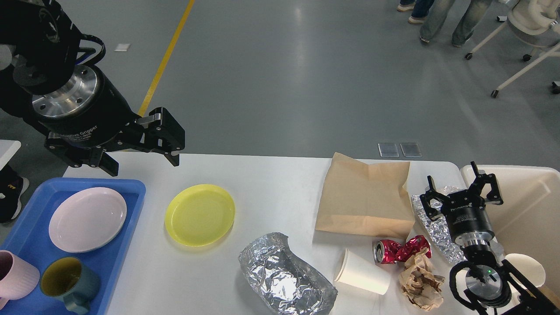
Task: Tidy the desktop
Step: 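Move the left gripper over to the yellow plate's edge, then grip the yellow plate's rim with the left gripper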
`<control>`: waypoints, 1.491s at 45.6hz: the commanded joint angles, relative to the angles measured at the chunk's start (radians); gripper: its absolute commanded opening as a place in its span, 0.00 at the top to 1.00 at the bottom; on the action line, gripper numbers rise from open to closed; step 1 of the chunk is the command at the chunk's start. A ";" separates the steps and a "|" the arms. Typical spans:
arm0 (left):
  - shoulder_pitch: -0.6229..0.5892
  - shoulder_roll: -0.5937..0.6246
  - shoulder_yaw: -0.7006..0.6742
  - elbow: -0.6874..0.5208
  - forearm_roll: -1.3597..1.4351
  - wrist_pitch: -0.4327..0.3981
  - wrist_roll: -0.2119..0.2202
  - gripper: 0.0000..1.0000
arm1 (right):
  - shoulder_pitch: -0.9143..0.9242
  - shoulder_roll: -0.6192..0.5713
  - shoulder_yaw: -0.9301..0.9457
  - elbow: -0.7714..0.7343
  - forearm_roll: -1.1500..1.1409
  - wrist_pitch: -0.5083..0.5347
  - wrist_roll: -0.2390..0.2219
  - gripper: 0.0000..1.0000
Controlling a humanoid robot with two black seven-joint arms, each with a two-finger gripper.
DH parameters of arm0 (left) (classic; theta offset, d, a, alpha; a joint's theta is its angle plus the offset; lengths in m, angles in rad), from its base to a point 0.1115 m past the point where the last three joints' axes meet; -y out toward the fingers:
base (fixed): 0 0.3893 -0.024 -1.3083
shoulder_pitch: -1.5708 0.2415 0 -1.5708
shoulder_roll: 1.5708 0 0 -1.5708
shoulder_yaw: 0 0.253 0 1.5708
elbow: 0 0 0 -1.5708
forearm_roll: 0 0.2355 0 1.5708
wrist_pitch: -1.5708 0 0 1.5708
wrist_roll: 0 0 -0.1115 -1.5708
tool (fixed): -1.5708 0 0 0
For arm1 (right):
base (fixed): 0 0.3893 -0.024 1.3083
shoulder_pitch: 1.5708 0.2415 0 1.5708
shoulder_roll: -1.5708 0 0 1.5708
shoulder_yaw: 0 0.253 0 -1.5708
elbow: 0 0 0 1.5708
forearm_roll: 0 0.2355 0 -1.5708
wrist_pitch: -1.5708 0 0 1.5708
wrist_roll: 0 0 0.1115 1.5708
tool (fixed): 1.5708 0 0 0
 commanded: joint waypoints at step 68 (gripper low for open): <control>1.368 0.129 -0.384 0.618 -0.484 0.843 0.007 0.08 | 0.000 0.000 0.000 0.000 0.000 0.000 0.001 0.00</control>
